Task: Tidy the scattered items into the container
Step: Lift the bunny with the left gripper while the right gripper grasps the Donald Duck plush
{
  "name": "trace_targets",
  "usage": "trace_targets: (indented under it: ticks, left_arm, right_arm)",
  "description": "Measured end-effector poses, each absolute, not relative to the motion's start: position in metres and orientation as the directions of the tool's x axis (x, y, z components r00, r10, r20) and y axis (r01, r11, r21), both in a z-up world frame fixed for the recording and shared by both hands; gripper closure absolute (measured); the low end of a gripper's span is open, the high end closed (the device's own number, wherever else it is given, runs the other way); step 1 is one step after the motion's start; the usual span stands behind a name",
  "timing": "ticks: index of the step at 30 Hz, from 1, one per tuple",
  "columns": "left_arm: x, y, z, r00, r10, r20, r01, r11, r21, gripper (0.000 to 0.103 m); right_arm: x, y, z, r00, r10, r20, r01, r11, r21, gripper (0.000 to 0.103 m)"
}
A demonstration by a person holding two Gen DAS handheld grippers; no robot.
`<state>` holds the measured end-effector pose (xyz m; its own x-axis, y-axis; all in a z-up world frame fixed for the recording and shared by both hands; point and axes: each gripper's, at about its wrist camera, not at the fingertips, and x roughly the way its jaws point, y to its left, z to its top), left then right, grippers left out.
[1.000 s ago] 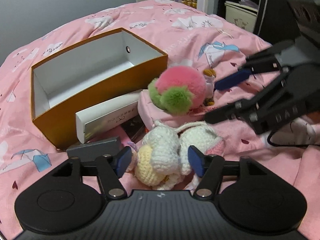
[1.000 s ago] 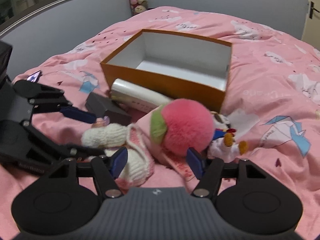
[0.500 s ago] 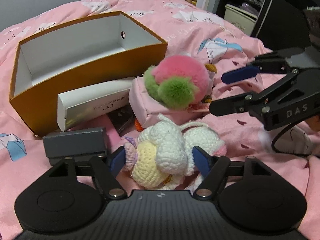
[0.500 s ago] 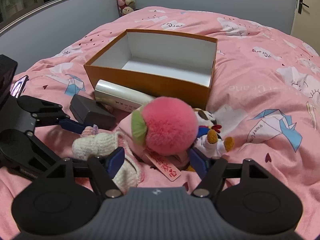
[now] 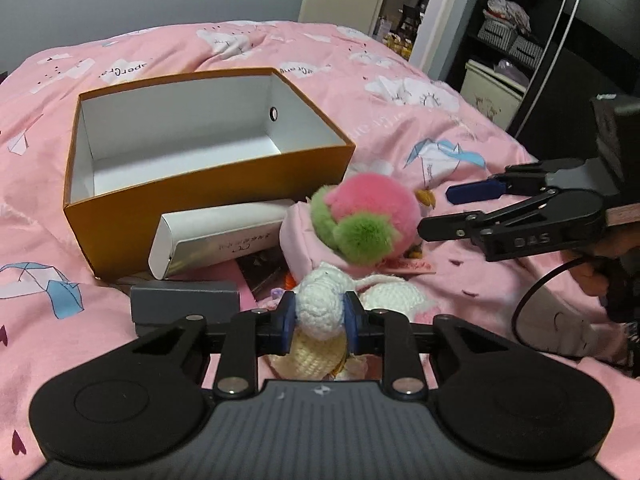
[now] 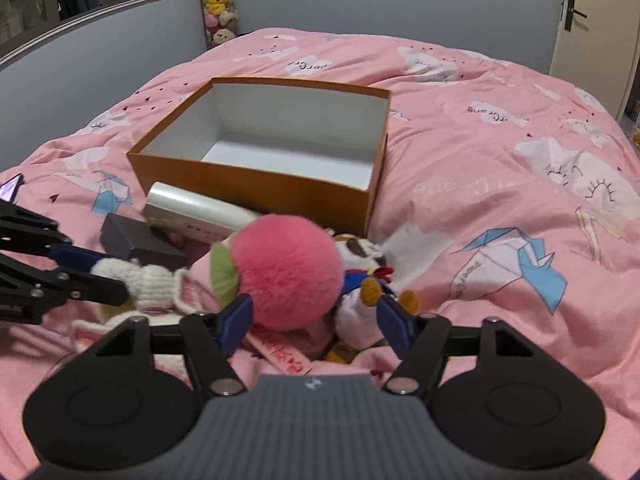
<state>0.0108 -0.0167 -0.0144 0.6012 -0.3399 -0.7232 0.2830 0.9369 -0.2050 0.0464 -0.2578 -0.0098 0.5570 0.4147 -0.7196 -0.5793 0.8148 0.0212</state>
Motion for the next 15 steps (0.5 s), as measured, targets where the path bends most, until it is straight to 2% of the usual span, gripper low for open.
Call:
trace_targets:
  ticks: [8, 11, 15]
  left_arm:
    - [0.009, -0.005, 0.022, 0.702, -0.317, -0.638, 0.249, 0.948, -0.197, 0.075]
    - [0.012, 0.001, 0.033, 0.732, -0.298, -0.613, 0.226, 0.955, -0.194, 0.075]
    - [0.018, 0.007, 0.045, 0.759, -0.278, -0.589, 0.207, 0.961, -0.185, 0.075]
  right_arm:
    - [0.065, -0.263, -0.023, 0.583, 0.364, -0.726, -0.538, 0.843, -0.009, 0.057]
    - [0.071, -0.264, -0.028, 0.582, 0.362, -0.729, -0.541, 0.841, -0.014, 0.070]
    - [0.076, -0.263, -0.034, 0.580, 0.361, -0.730, -0.545, 0.839, -0.019, 0.080]
